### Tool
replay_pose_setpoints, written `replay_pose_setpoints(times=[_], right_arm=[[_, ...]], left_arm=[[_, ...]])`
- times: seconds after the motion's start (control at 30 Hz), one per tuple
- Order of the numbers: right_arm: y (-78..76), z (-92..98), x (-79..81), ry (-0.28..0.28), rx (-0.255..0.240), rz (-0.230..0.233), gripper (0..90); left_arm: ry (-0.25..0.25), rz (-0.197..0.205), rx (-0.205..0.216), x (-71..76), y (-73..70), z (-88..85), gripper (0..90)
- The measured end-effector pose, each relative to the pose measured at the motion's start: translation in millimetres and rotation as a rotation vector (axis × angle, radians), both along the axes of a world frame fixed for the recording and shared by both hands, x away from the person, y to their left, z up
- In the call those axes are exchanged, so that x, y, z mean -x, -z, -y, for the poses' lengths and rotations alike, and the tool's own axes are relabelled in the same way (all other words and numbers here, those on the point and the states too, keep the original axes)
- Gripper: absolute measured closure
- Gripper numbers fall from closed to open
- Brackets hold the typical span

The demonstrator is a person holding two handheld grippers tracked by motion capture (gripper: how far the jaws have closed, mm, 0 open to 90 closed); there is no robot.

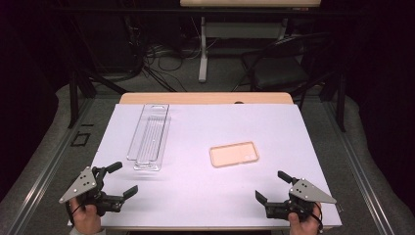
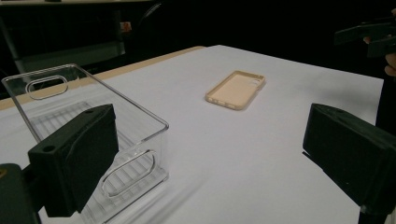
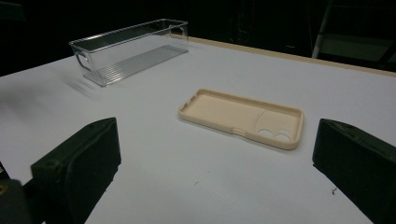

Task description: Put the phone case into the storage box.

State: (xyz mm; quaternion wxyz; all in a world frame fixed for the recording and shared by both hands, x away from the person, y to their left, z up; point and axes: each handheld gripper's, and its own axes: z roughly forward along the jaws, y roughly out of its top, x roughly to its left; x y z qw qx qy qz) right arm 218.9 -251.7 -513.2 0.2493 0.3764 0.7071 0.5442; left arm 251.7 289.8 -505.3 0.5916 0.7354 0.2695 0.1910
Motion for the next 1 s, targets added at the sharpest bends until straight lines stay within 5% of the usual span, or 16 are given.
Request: replay_pose_setpoints(times=[0.8, 1.0], right_arm=[[2.3, 0.9, -6.9, 0.009, 0.008, -0.009, 1.4], [2.4, 2.7, -6.3, 0.033, 0.027, -0.027, 1.3]], left_arm=[[-0.031, -0.043, -0.010, -3.8, 3.1, -1.9, 3.3], [-0.075, -0.108, 0.006, -8.8, 5.2, -1.6, 3.3]])
